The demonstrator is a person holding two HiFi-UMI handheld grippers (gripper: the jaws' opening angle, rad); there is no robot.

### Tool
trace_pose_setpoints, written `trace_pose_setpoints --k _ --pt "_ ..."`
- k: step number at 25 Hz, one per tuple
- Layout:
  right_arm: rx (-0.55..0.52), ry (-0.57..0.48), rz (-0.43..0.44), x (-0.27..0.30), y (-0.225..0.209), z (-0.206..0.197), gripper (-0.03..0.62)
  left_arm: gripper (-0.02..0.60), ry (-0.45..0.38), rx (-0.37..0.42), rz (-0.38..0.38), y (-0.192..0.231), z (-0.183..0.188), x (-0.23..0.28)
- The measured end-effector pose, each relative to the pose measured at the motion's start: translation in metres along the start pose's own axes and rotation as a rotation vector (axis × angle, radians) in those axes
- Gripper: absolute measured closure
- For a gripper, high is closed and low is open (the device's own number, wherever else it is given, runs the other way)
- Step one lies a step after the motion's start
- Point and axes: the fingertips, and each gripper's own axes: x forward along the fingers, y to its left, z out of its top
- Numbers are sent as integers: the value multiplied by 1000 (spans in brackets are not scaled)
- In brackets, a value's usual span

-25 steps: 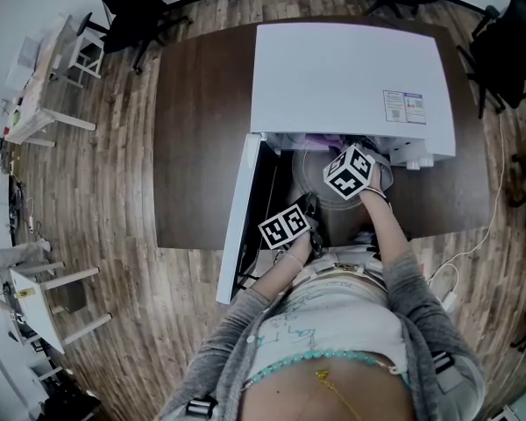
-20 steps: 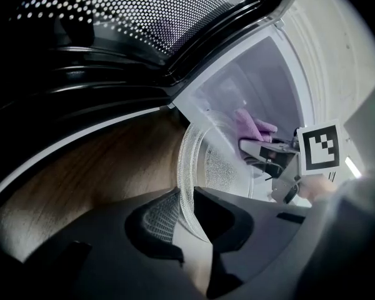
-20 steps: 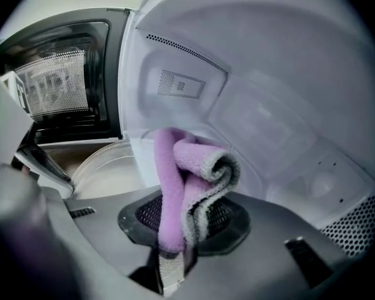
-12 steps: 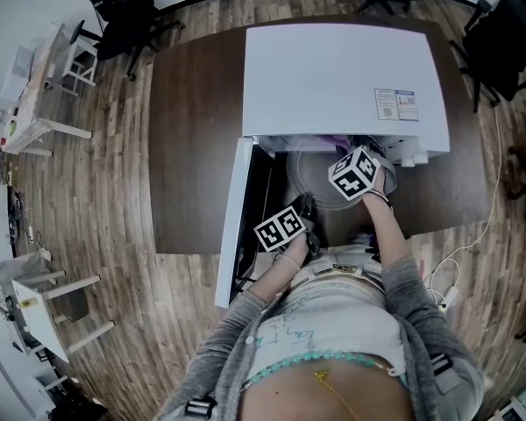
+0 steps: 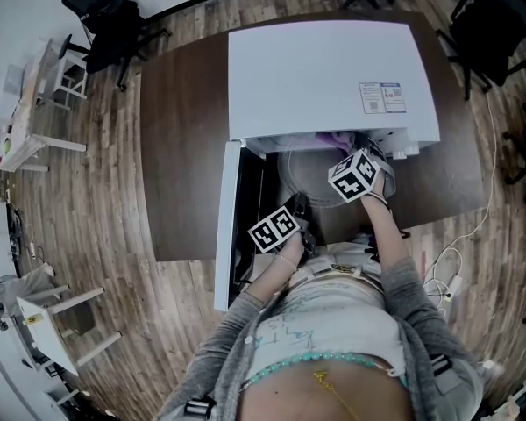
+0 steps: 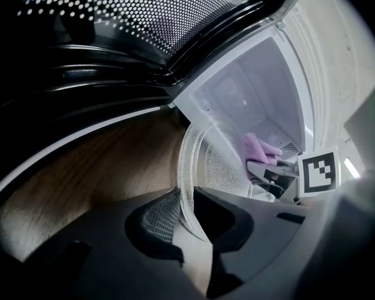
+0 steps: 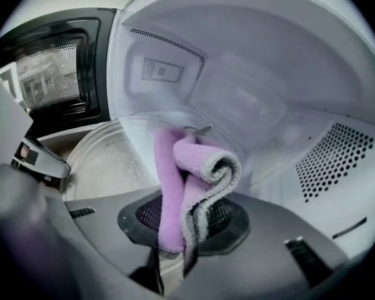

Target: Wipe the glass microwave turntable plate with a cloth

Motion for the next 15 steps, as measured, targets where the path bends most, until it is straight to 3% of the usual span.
trace_pose_setpoints --k 15 --pt "112 71 -7 -15 -1 -52 486 519 3 -1 -1 0 0 1"
